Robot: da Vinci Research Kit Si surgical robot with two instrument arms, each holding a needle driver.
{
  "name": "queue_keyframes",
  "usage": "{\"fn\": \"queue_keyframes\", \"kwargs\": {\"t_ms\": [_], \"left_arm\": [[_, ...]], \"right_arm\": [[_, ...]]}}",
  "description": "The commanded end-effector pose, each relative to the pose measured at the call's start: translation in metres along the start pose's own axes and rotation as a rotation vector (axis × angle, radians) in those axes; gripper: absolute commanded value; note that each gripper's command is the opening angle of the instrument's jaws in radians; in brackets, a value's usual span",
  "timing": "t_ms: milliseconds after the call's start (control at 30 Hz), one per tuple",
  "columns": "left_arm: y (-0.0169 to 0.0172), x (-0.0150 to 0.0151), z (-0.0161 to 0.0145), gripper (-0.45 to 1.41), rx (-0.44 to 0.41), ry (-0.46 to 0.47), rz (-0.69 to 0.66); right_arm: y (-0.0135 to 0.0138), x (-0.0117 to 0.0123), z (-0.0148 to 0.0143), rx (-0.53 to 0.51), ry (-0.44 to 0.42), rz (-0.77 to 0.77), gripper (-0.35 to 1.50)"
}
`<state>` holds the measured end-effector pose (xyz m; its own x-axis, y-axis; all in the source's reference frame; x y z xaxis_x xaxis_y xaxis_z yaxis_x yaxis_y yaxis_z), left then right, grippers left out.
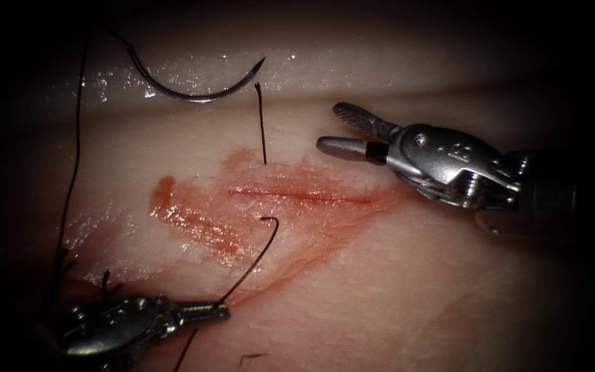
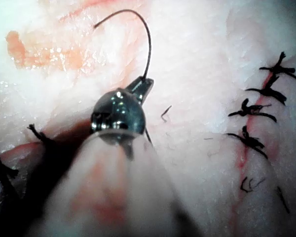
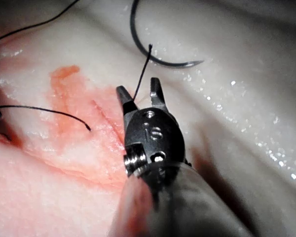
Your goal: Wound Closure
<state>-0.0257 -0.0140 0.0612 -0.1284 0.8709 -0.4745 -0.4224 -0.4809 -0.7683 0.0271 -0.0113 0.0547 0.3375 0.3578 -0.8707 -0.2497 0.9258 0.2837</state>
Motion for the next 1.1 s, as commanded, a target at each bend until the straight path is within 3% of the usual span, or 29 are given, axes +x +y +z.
{"fn": "queue_keyframes", "kwargs": {"t_ms": [33,67,100,200,533,833,1100], "left_arm": [[-0.0002,0.0004,0.0007,-0.45,0.001,-0.003,0.016],[-0.0002,0.0004,0.0007,-0.45,0.001,-0.003,0.016],[-0.0002,0.0008,0.0008,-0.45,0.001,-0.004,0.018],[-0.0005,0.0023,0.0013,-0.45,0.008,-0.004,0.050],[-0.0007,0.0050,0.0025,-0.45,0.022,-0.003,0.087],[-0.0008,0.0049,0.0025,-0.45,0.011,-0.004,0.101],[-0.0010,0.0048,0.0023,-0.45,0.005,-0.003,0.109]], "right_arm": [[-0.0011,0.0010,0.0013,0.057,-0.007,-0.103,0.89],[-0.0011,0.0010,0.0013,0.057,-0.007,-0.103,0.89],[-0.0018,0.0013,0.0014,0.069,-0.005,-0.156,1.04],[-0.0048,0.0031,0.0018,0.090,0.017,-0.324,1.19],[-0.0104,0.0088,0.0029,0.165,-0.120,-0.659,1.09],[-0.0104,0.0081,0.0046,0.214,-0.228,-0.770,1.09],[-0.0102,0.0074,0.0047,0.263,-0.276,-0.799,1.03]]}}
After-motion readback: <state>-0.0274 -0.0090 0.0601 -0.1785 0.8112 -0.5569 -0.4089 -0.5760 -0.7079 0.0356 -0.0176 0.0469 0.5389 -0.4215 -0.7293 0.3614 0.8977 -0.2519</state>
